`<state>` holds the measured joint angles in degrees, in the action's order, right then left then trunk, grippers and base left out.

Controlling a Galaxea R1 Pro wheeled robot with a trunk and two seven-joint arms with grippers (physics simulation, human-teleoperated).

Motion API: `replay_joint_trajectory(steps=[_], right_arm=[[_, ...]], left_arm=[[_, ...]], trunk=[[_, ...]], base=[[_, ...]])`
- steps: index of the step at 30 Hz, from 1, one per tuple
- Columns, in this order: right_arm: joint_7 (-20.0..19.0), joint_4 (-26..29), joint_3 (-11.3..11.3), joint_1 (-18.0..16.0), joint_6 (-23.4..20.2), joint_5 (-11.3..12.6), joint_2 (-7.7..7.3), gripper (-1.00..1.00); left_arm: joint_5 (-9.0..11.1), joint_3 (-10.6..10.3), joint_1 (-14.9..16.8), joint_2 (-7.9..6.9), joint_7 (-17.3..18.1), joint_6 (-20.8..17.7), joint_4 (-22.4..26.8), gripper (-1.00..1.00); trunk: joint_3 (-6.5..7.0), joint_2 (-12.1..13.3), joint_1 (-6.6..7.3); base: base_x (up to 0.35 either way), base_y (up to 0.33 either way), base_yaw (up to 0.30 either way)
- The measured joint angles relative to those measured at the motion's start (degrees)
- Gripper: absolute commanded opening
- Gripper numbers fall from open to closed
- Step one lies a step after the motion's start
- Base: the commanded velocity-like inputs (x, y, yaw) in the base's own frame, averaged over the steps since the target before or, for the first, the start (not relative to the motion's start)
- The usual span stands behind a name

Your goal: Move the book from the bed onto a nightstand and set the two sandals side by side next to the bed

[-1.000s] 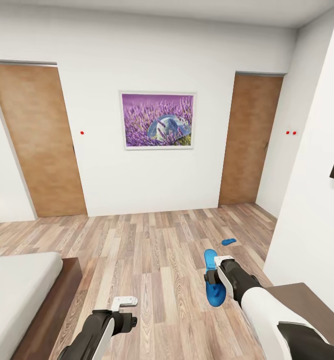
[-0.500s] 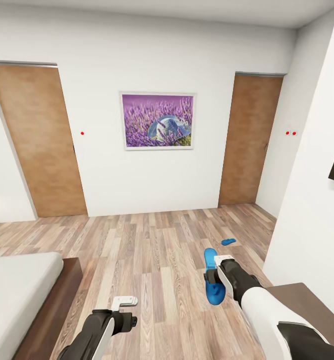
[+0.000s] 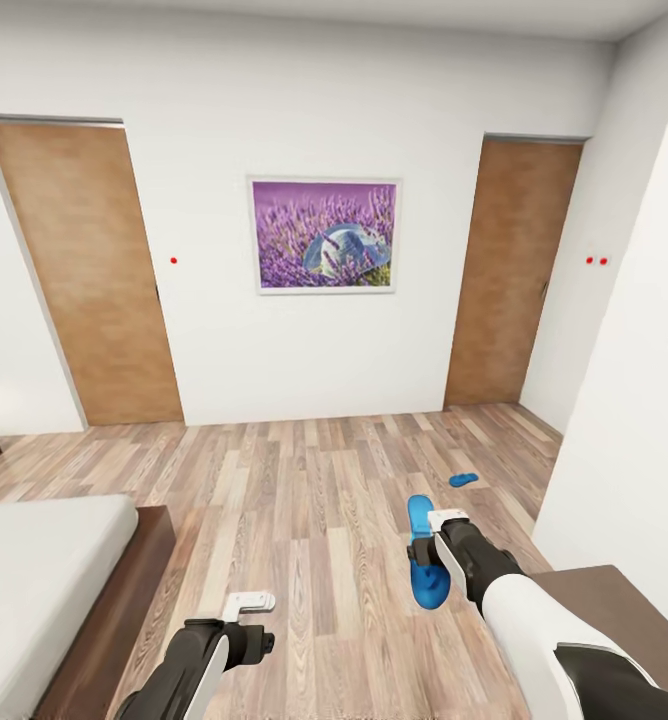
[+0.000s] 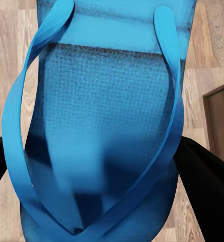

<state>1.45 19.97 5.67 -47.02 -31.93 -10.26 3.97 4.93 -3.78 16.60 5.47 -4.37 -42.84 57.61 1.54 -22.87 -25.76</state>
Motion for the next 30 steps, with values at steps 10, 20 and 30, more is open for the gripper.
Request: replay_joint_trajectory(steps=[10, 20, 30], right_arm=[[0.0, 0.0, 0.0, 0.0, 0.1, 0.0, -0.02, -1.00], [0.1, 0.0, 0.0, 0.0, 0.2, 0.0, -0.03, -1.00], [0.1, 0.0, 0.1, 0.0, 0.3, 0.0, -0.08, -1.00]], left_arm=[[0.0, 0.0, 0.0, 0.00, 0.0, 0.0, 0.0, 1.00], [0.0, 0.0, 0.0, 0.00, 0.0, 0.0, -0.1, 1.00], [0.0, 0.0, 0.0, 0.00, 0.0, 0.0, -0.2, 1.00]], trunk=[[-0.50, 0.0, 0.00], [-0.54, 0.0, 0.00], [-0.55, 0.0, 0.00]], base=[[0.000, 0.000, 0.045], [0.000, 0.000, 0.003], [0.000, 0.000, 0.000]])
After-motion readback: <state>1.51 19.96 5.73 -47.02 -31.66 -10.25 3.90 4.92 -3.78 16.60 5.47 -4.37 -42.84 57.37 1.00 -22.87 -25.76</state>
